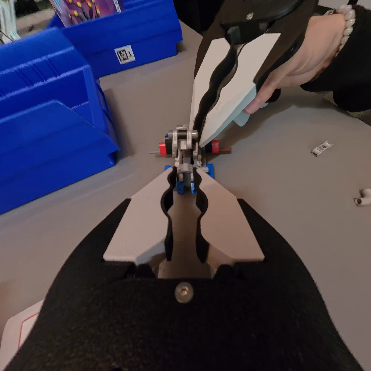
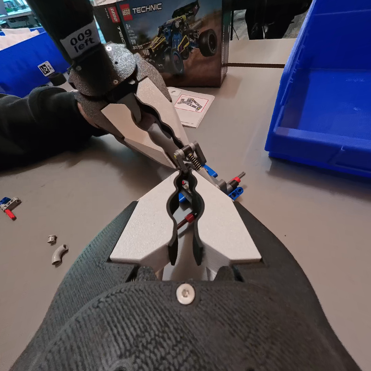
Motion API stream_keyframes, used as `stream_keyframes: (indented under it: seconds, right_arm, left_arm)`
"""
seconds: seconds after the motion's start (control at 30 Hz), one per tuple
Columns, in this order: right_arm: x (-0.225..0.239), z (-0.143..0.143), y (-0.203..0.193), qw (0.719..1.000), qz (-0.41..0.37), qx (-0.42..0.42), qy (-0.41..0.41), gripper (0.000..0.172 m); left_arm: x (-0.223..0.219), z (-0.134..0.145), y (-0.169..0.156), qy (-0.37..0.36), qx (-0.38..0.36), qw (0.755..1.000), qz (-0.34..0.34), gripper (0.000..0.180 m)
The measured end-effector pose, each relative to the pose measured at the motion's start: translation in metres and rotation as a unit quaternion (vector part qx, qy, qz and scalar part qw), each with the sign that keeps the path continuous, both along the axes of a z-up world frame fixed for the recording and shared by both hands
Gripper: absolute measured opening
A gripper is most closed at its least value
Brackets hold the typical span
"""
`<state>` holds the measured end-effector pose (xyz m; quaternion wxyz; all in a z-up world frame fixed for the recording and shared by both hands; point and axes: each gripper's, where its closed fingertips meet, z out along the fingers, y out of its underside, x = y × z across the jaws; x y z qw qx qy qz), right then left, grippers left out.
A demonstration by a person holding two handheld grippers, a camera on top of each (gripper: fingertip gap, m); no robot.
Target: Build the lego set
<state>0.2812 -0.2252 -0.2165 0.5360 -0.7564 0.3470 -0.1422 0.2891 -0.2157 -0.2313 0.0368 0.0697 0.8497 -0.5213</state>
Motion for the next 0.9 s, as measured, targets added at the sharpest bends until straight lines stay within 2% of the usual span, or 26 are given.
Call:
stream_keyframes:
  seconds: [0.2,0.3,0.37,0.9]
  right_arm:
    - [-0.001,-0.001,0.001,1.000,0.009,0.003,0.009,0.002]
    - [-0.001,-0.001,0.002,1.000,0.013,0.009,0.015,0.002]
    - [-0.003,-0.002,0.004,0.999,0.023,0.010,0.021,0.002]
    - [-0.008,-0.012,0.012,0.997,0.058,-0.005,0.054,0.002]
  left_arm:
    - [-0.004,0.012,-0.005,-0.059,-0.048,0.997,-0.010,0.009]
    - [0.002,0.000,-0.002,-0.055,-0.005,0.998,-0.003,0.002]
    - [0.002,-0.001,0.000,-0.053,-0.004,0.999,-0.005,0.000]
    - [-0.005,0.001,0.011,-0.040,-0.007,0.997,-0.059,0.008]
